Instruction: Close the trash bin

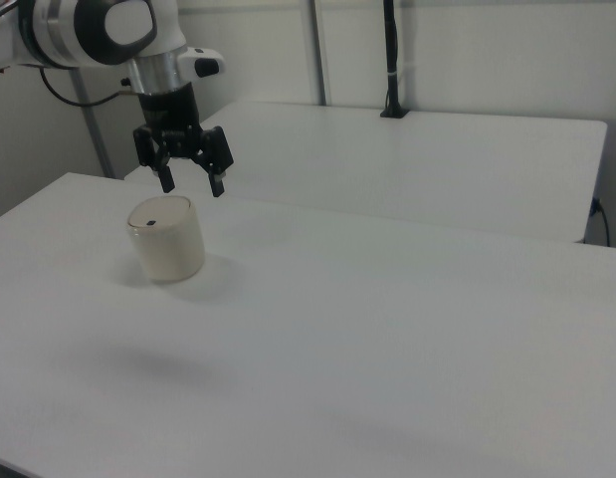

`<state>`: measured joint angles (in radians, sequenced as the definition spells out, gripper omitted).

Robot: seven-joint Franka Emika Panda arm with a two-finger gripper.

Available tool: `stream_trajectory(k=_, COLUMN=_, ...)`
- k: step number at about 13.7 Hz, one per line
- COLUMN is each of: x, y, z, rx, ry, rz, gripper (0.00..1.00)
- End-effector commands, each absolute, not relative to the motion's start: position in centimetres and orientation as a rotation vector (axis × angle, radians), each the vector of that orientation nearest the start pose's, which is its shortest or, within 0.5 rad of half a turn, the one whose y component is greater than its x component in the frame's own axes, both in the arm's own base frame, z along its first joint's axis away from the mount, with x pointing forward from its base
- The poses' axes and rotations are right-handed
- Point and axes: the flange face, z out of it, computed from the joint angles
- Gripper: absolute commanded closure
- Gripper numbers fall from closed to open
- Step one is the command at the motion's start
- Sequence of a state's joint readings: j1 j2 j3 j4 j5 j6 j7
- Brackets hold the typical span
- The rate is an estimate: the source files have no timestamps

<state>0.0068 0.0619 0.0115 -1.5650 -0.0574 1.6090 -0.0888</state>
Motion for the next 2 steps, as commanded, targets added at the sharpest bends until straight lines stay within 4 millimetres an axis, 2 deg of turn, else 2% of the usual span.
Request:
stream_trajectory(k=1, x=56.86, y=0.65, z=59.84, rx=-3.210, ry=-0.092, rz=0.030, gripper=0.00)
stream_trajectory(k=2, x=56.85, y=0.56, z=59.77, rx=-3.210, ry=-0.084, rz=0.032, gripper=0.00)
